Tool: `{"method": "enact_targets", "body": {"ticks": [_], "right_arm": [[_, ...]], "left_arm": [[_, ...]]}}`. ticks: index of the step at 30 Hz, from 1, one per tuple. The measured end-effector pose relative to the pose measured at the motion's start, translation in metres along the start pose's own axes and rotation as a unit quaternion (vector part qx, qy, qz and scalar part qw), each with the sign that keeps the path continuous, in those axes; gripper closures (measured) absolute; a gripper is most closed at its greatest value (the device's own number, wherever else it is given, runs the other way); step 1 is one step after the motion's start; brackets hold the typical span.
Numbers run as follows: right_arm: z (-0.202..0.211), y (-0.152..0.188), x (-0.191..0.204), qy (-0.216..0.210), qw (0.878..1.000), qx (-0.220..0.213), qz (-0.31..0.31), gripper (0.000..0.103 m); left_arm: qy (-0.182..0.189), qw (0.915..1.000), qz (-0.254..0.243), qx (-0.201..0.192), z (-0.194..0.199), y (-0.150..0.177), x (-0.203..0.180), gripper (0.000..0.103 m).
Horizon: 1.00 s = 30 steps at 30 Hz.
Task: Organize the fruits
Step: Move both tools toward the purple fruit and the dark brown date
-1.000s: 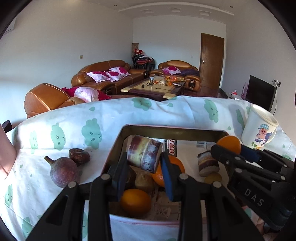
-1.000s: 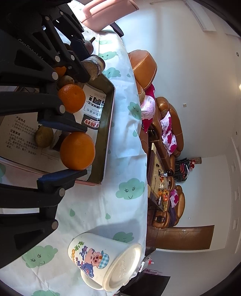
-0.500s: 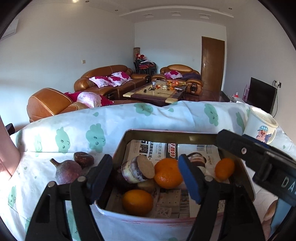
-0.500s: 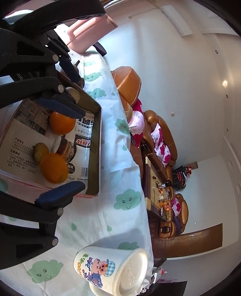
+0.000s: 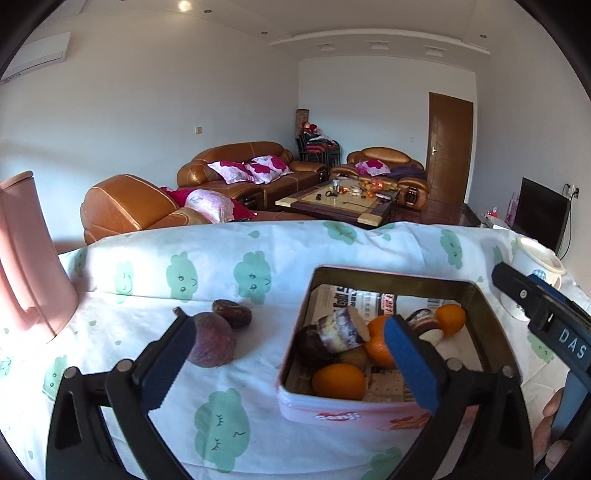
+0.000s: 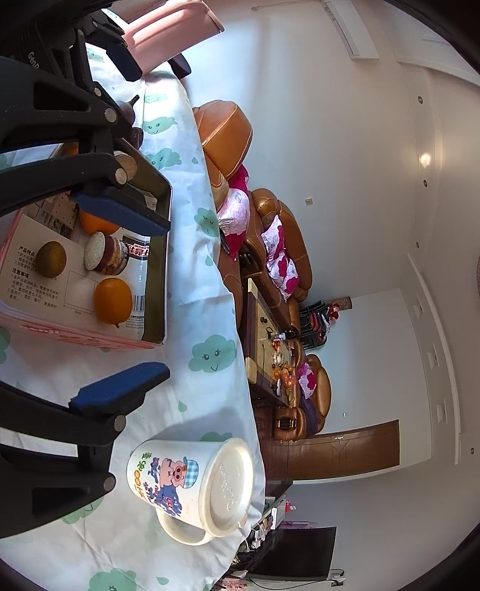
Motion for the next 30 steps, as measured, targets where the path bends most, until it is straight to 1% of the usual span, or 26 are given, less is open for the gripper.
{"method": "enact_targets", "body": {"ticks": [3, 8, 12, 16, 20, 25, 30], "right_arm": [[0.005, 0.003, 0.003, 0.016, 1.000, -0.009, 0.011, 0.031], [0.006, 0.008, 0.017, 0.024, 0.999, -0.006, 0.022, 0.031], [0.007, 0.014, 0.033, 0.016, 1.000, 0.002, 0.018, 0.031], [0.010, 0.020, 0.056, 0.011, 0.999, 0.003, 0.033, 0.031], [0.011, 0.023, 0.079, -0.003, 1.000, 0.004, 0.030, 0.031], [0.006, 0.031, 0.118, -0.019, 0.999, 0.013, 0.043, 0.031], [0.004, 0.039, 0.156, -0.037, 0.997, 0.017, 0.062, 0.031]], "left_arm": [[-0.013, 0.9999, -0.003, 0.002, 0.001, 0.006, 0.015, 0.000], [-0.036, 0.9994, -0.005, 0.001, 0.005, 0.012, 0.044, 0.000], [-0.044, 0.9990, 0.002, 0.005, 0.006, 0.014, 0.068, 0.000], [-0.058, 0.9983, 0.008, 0.004, 0.009, 0.015, 0.091, 0.000], [-0.067, 0.9976, 0.012, 0.007, 0.010, 0.016, 0.115, 0.000], [-0.081, 0.9965, 0.018, 0.007, 0.011, 0.017, 0.147, 0.000], [-0.091, 0.9948, 0.041, 0.020, 0.008, 0.020, 0.183, 0.000]]}}
Point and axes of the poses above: each gripper's, at about its wrist camera, not at the fingertips, and z roughly against the way its jaws point, x to its left, y to its underside, the point moved 10 cm from there along -z, roughly the way its jaws point, and after that the axes turned 2 degrees about z, right-handed, at the moved point
